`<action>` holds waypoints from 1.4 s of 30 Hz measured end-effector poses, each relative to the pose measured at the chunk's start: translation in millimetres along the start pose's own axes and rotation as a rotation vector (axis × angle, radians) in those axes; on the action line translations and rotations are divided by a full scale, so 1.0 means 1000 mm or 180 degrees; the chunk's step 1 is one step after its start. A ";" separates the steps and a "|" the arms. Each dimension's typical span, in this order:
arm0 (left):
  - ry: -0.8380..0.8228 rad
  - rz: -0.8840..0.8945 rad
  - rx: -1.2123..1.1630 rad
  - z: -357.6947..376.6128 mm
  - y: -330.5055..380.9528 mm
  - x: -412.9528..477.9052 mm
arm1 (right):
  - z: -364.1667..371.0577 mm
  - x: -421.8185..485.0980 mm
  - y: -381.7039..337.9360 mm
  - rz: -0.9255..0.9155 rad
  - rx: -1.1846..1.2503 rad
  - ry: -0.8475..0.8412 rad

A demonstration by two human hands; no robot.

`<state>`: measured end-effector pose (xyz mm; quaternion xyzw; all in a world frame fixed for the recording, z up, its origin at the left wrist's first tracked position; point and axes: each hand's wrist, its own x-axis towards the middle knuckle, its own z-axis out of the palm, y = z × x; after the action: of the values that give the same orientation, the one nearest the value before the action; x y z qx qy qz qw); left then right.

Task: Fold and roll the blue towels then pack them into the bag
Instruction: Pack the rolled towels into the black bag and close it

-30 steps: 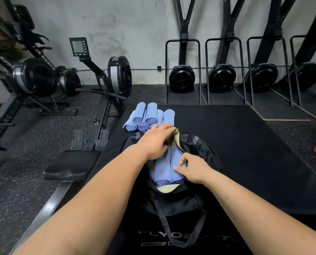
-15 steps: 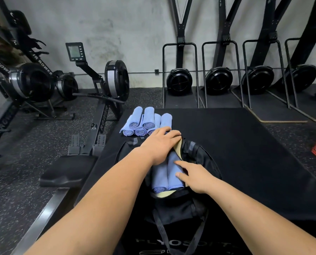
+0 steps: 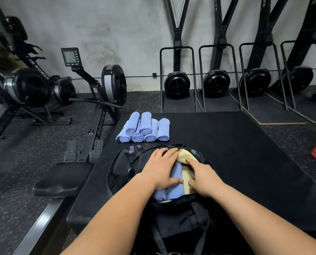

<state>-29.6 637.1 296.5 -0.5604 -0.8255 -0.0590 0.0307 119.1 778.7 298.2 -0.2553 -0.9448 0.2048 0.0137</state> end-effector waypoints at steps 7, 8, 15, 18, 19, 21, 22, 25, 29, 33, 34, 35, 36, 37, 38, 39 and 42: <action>0.0054 0.0141 -0.0330 0.010 -0.018 0.002 | -0.025 0.036 -0.008 0.0188 0.1066 0.1084; 0.0085 0.0150 -0.0352 0.014 -0.020 0.001 | -0.029 0.044 -0.011 0.0197 0.1216 0.1179; 0.0235 -0.0034 -0.0692 0.036 -0.025 0.001 | -0.030 0.125 -0.029 0.0037 0.1173 0.0605; 0.0238 -0.0045 -0.0735 0.037 -0.024 0.000 | -0.019 0.158 -0.036 -0.0007 0.1085 0.0397; 0.0237 -0.0059 -0.0762 0.038 -0.025 0.000 | -0.015 0.170 -0.040 -0.0037 0.1035 0.0374; 0.0251 -0.0064 -0.0762 0.038 -0.025 0.001 | -0.007 0.192 -0.045 -0.0067 0.0926 0.0252; 0.0268 -0.0057 -0.0746 0.039 -0.025 0.001 | -0.002 0.203 -0.046 -0.0063 0.0848 0.0127; 0.0267 -0.0049 -0.0795 0.042 -0.026 0.001 | 0.008 0.234 -0.048 -0.0010 0.0737 -0.0191; 0.0247 -0.0079 -0.0855 0.046 -0.029 0.003 | 0.017 0.259 -0.055 0.0141 0.0628 -0.0390; 0.0271 -0.0088 -0.0864 0.048 -0.029 0.005 | 0.029 0.275 -0.053 0.0333 0.0710 -0.0343; 0.0269 -0.0085 -0.0875 0.048 -0.029 0.004 | 0.029 0.275 -0.052 0.0352 0.0863 -0.0240; 0.0272 -0.0082 -0.0878 0.048 -0.029 0.004 | 0.028 0.273 -0.053 0.0365 0.1024 -0.0109; 0.0271 -0.0082 -0.0869 0.048 -0.029 0.004 | 0.025 0.267 -0.057 0.0399 0.1215 0.0048; 0.0273 -0.0081 -0.0852 0.048 -0.030 0.003 | 0.022 0.263 -0.060 0.0456 0.1407 0.0203; 0.0274 -0.0079 -0.0830 0.049 -0.030 0.003 | 0.020 0.259 -0.061 0.0543 0.1589 0.0349; 0.0275 -0.0077 -0.0815 0.050 -0.031 0.003 | 0.017 0.255 -0.061 0.0648 0.1750 0.0470; 0.0267 -0.0072 -0.0809 0.052 -0.031 0.003 | 0.003 0.239 -0.059 0.0820 0.2217 0.0720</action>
<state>-58.3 635.2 243.8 -0.5475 -0.8157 -0.1868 -0.0067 -117.5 847.6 300.1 -0.3729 -0.7714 0.4840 0.1778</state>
